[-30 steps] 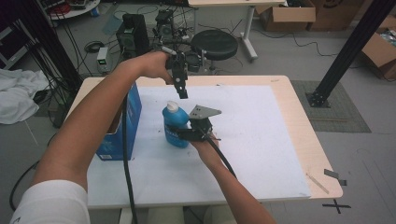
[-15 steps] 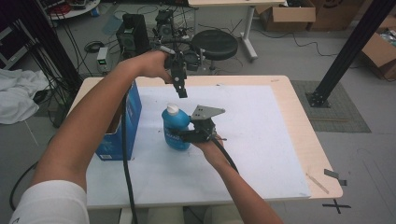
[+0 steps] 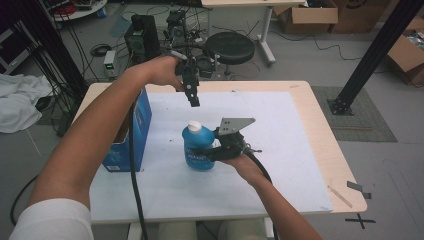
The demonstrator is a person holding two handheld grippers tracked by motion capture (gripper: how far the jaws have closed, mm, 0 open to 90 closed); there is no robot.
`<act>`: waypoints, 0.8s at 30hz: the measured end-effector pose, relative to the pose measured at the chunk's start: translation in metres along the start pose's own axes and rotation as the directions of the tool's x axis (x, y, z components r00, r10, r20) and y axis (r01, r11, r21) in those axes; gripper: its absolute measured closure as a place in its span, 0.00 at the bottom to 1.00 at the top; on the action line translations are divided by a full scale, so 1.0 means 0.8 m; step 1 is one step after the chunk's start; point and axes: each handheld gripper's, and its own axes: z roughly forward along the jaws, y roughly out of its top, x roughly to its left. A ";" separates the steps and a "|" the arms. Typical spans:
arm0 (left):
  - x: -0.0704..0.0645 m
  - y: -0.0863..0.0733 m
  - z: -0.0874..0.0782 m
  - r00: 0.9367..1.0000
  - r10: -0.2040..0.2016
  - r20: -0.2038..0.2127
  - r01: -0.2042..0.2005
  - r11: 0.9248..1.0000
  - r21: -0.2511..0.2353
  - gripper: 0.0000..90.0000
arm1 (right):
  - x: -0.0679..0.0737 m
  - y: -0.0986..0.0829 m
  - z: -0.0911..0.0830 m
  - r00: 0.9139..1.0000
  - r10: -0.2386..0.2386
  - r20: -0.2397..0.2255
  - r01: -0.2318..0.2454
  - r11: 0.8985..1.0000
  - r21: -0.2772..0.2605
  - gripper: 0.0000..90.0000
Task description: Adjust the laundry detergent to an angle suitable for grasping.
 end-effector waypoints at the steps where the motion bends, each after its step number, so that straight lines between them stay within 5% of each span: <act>1: 0.000 0.000 0.000 1.000 0.000 0.000 0.000 1.000 0.000 0.23 | 0.000 0.000 0.000 1.000 0.000 0.000 0.000 1.000 0.000 0.48; 11: -0.003 0.000 -0.002 1.000 0.000 -0.002 0.000 1.000 -0.002 0.23 | 0.010 -0.002 -0.025 0.991 -0.048 -0.125 0.049 0.999 -0.001 0.48; 16: -0.006 0.000 -0.001 1.000 0.001 -0.003 -0.001 1.000 0.002 0.23 | 0.007 -0.007 -0.032 0.978 -0.060 -0.198 0.054 0.998 -0.039 0.48; 24: -0.007 -0.003 0.000 1.000 -0.006 -0.001 0.006 1.000 0.005 0.23 | 0.000 -0.015 -0.032 0.967 -0.067 -0.245 0.062 0.998 -0.028 0.48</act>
